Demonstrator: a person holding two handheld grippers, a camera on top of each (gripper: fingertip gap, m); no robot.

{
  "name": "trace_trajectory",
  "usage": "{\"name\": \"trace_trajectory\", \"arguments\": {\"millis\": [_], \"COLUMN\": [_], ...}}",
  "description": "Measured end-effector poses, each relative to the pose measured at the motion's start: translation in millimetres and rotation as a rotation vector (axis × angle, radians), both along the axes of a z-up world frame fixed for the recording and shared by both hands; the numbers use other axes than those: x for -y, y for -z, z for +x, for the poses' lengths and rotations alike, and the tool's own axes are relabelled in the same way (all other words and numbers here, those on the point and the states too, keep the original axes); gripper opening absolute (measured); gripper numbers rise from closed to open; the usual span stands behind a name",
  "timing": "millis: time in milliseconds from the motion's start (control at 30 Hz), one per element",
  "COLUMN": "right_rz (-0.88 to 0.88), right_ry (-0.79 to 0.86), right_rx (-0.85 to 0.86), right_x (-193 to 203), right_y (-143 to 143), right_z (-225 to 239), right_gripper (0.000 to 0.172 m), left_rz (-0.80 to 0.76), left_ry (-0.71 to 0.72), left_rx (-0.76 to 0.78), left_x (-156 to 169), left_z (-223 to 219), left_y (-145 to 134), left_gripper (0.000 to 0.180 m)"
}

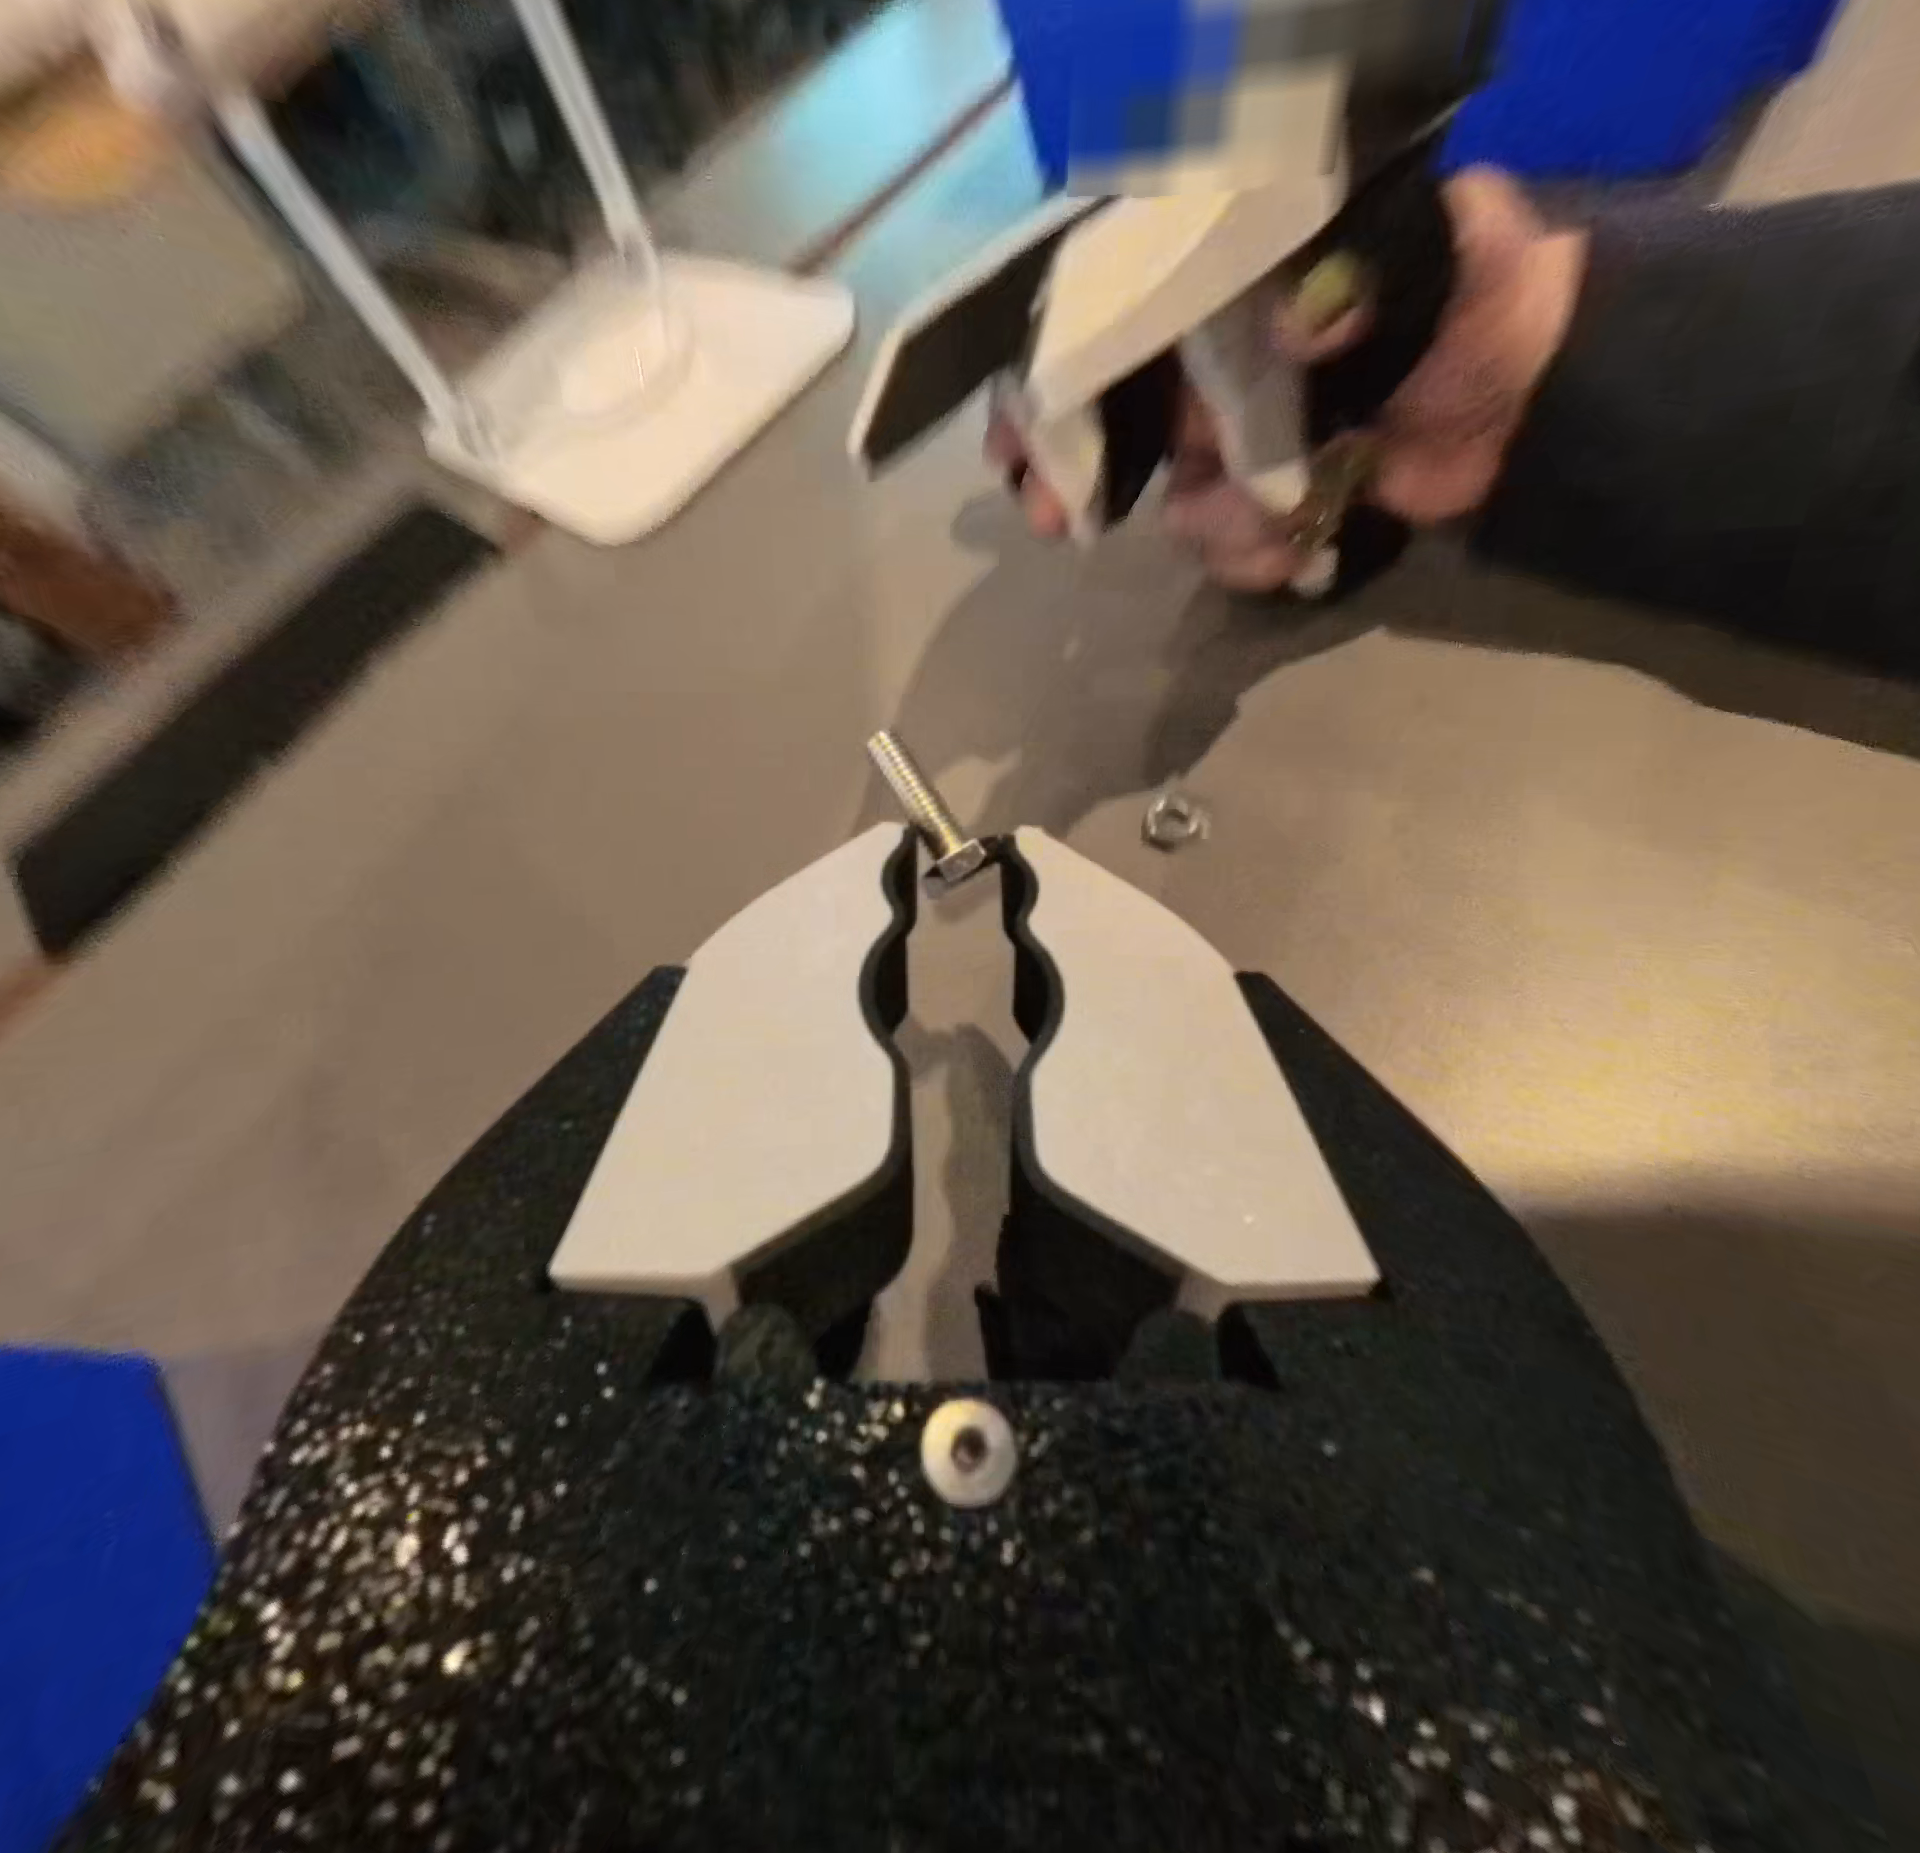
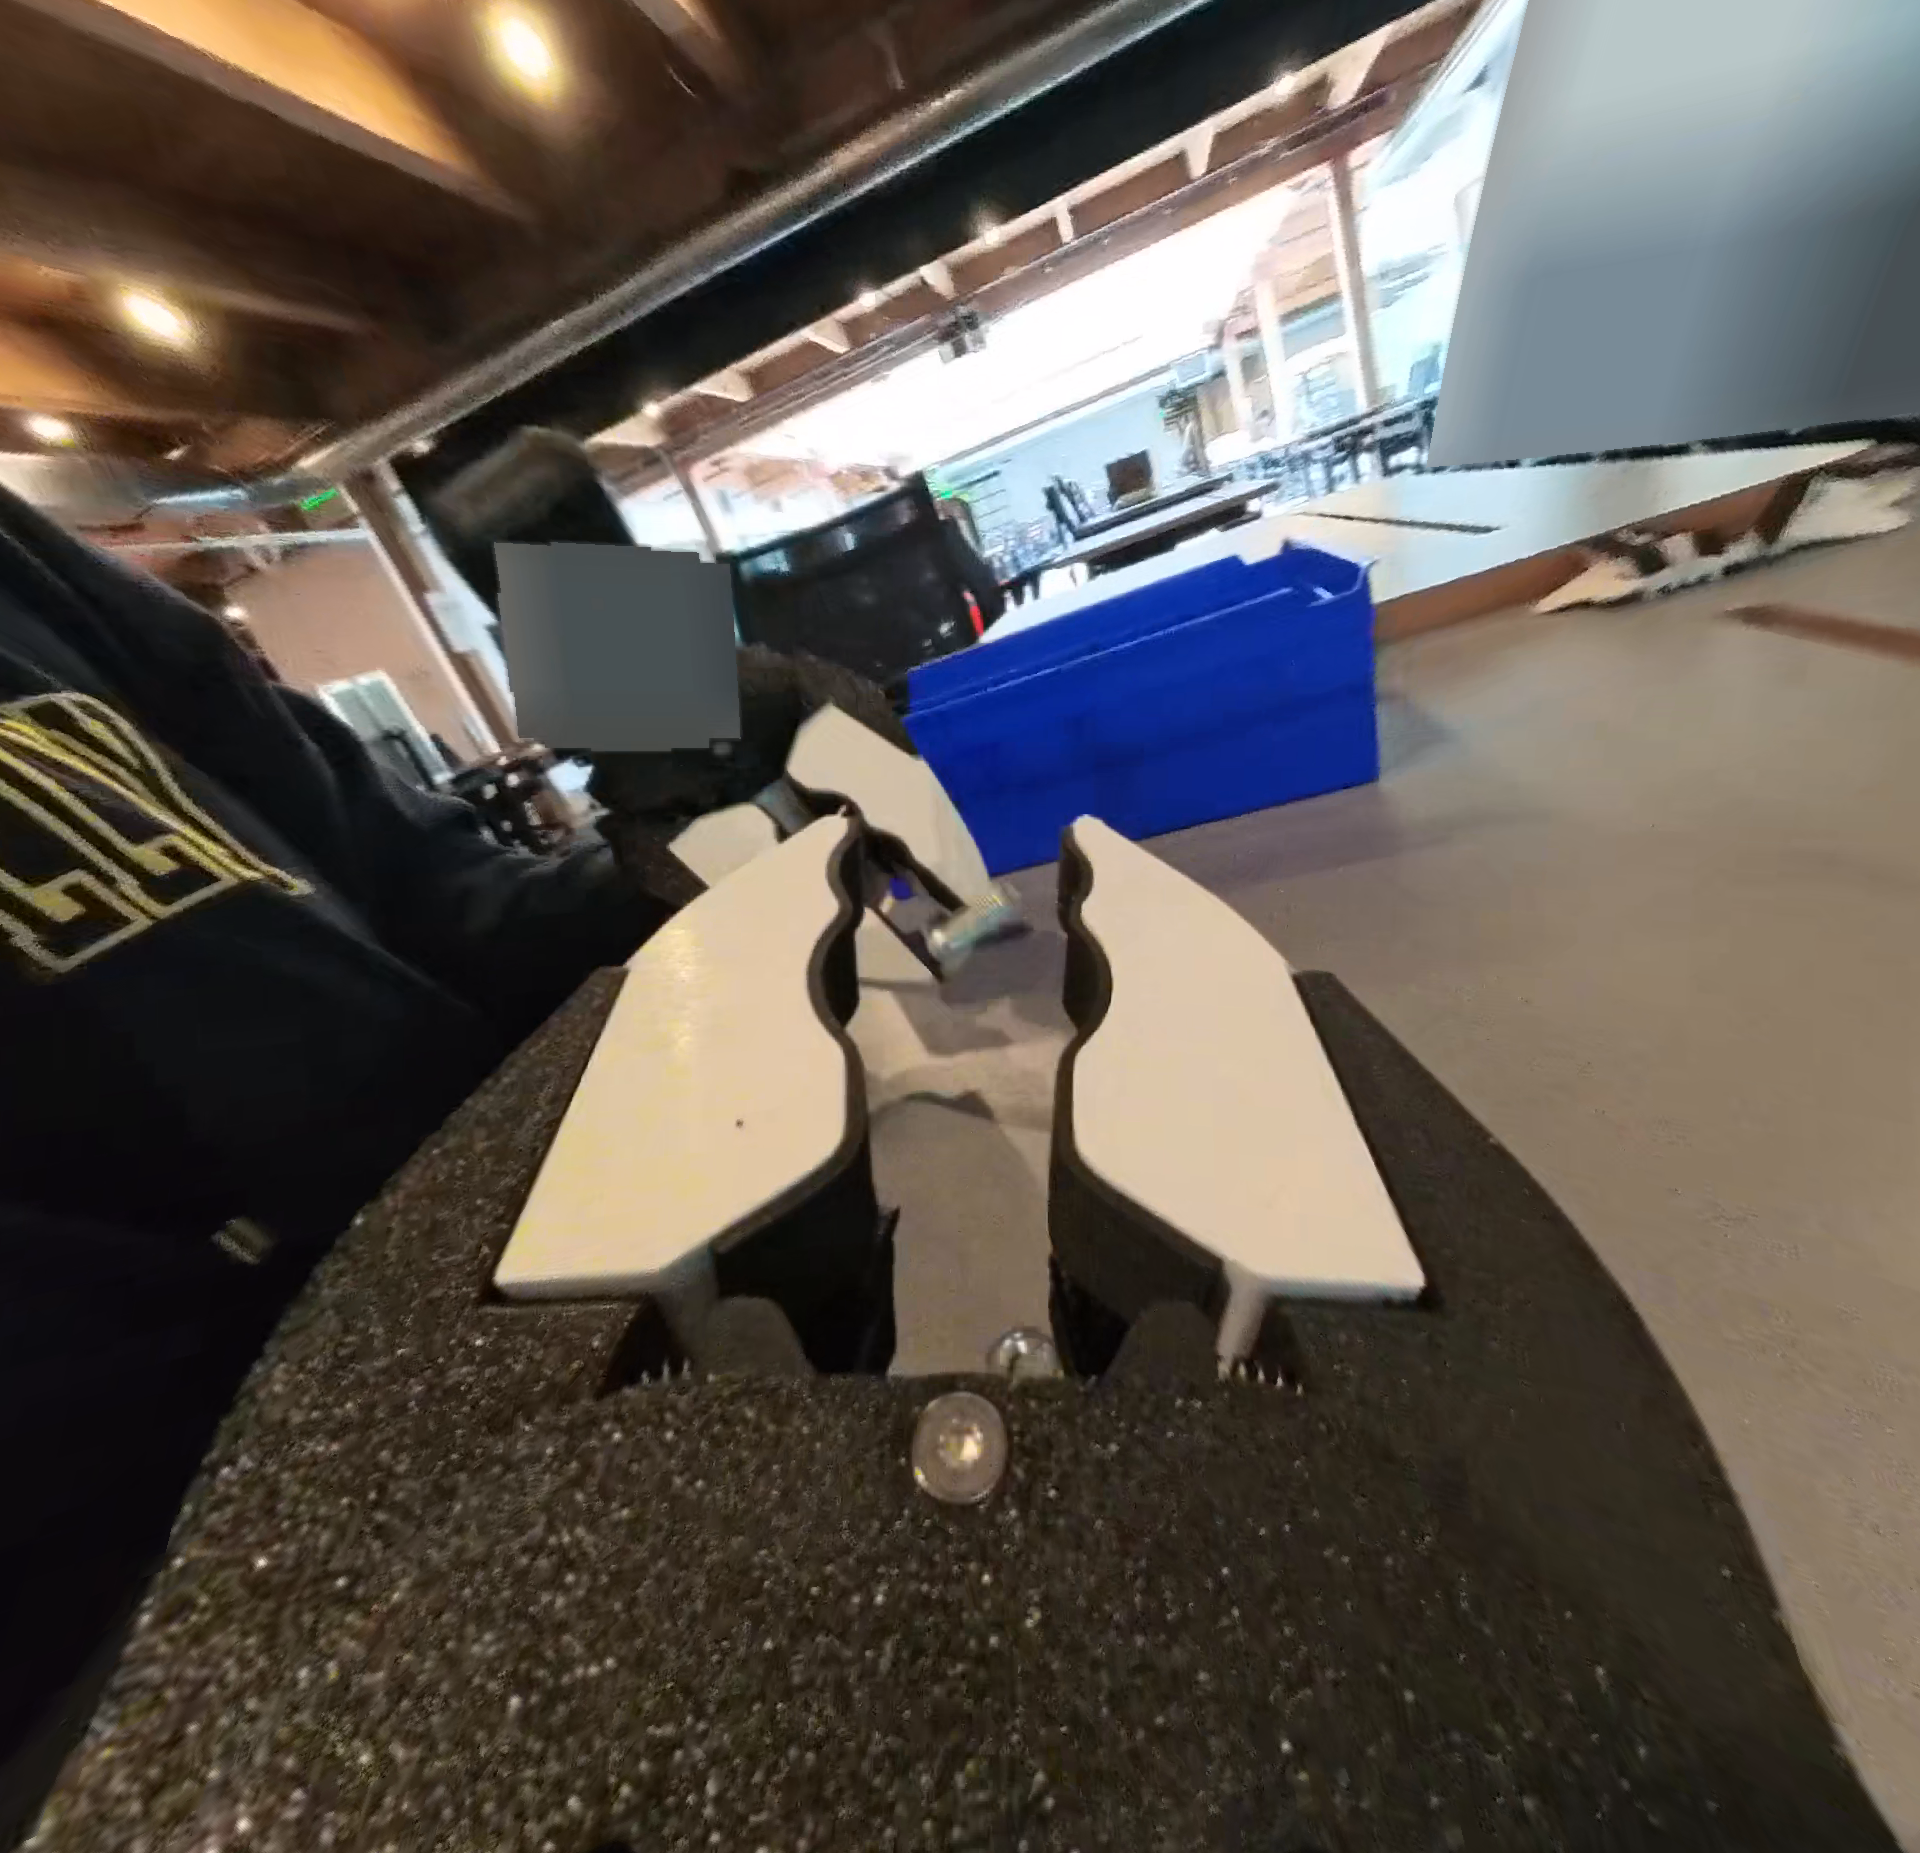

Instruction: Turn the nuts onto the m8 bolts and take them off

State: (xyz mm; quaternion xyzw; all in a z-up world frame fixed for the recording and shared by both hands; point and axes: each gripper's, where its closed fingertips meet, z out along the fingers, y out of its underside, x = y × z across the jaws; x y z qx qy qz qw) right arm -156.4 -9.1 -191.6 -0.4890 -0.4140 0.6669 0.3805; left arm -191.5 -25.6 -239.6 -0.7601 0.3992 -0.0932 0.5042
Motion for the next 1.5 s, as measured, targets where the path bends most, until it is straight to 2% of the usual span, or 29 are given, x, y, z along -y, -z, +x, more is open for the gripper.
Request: {"name": "trace_trajectory", "arguments": {"millis": [67, 200, 333, 467, 533, 633, 767, 867, 1100, 1500], "right_rz": [0.018, 0.043, 0.025, 0.048, 0.073, 0.106, 0.155, 0.178, 0.174, 0.179], "right_ry": [-0.039, -0.121, -0.191, -0.224, -0.217, -0.235, -0.245, -0.265, -0.315, -0.322], "right_rx": [0.033, 0.078, 0.071, 0.080, 0.083, 0.082, 0.095, 0.088, 0.092, 0.121], "right_x": [7.0, 22.2, 32.0, 38.9, 39.4, 43.1, 47.0, 51.4, 58.6, 59.6], "right_y": [4.6, 11.8, 10.4, 11.4, 12.3, 13.1, 16.8, 16.8, 17.9, 22.3], "right_z": [-1.1, -5.9, -4.8, -5.8, -5.5, -2.1, -2.1, -1.8, -1.6, -3.3], "right_gripper": [0.036, 0.031, 0.027, 0.009, 0.007, 0.007, 0.007, 0.007, 0.007, 0.007], "left_rz": [0.110, 0.190, 0.199, 0.202, 0.195, 0.141, -0.116, -0.227, -0.328, -0.339], "left_ry": [0.085, 0.202, 0.213, 0.218, 0.226, 0.272, 0.321, 0.342, 0.444, 0.432], "left_rx": [-0.010, -0.010, 0.005, -0.008, -0.006, 0.087, 0.314, 0.388, 0.421, 0.415], "left_x": [8.6, 21.6, 22.5, 21.2, 21.5, 26.0, 31.5, 33.7, 45.8, 41.7], "left_z": [11.7, 29.9, 32.7, 33.5, 35.6, 40.4, 40.4, 39.2, 50.5, 49.8], "left_y": [-14.9, -23.7, -25.0, -22.5, -20.1, -19.8, -13.3, -7.1, -1.1, -1.6], "left_gripper": [0.014, 0.014, 0.014, 0.014, 0.014, 0.016, 0.039, 0.038, 0.026, 0.017]}}
